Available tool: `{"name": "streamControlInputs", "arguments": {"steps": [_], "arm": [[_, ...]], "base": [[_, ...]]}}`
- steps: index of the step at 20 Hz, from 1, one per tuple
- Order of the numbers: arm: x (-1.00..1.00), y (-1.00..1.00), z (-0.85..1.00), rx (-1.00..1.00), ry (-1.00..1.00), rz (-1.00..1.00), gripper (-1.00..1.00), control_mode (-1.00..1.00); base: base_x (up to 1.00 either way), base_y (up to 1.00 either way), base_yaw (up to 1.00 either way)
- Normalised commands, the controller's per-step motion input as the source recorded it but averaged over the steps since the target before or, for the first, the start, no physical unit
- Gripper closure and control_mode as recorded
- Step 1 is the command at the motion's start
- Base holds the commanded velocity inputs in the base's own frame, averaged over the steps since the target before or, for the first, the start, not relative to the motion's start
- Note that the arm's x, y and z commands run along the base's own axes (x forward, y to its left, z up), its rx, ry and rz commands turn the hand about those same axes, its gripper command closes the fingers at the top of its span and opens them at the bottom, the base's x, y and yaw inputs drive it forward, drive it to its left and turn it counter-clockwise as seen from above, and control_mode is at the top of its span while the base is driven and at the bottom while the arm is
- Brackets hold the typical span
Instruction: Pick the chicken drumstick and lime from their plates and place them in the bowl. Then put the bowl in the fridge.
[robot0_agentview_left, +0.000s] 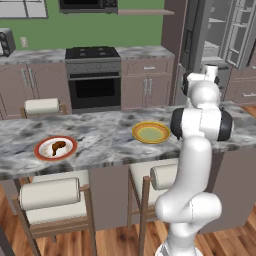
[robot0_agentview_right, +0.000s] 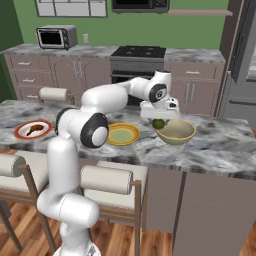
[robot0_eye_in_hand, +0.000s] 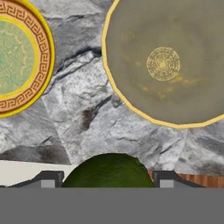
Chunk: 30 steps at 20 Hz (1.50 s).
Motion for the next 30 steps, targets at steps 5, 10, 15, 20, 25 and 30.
{"name": "streamControlInputs", "arguments": {"steps": [5, 10, 15, 20, 25, 30], "arm": [[0.01, -0.15, -0.33, 0.00, 0.05, 0.00, 1.00, -1.00], [0.14, -0.25, -0.16, 0.00, 0.01, 0.04, 1.00, -1.00], [0.26, -0.21, 0.00, 0.00, 0.00, 0.04, 1.00, -1.00], [0.22, -0.09, -0.10, 0.00, 0.00, 0.04, 1.00, -1.00], [0.07, -0.05, -0.21, 0.00, 0.00, 0.02, 1.00, -1.00], [0.01, 0.00, -0.26, 0.00, -0.02, 0.00, 1.00, -1.00]], "base": [[0.00, 0.00, 0.00], [0.00, 0.00, 0.00], [0.00, 0.00, 0.00], [0.00, 0.00, 0.00], [0.00, 0.00, 0.00], [0.00, 0.00, 0.00]]}}
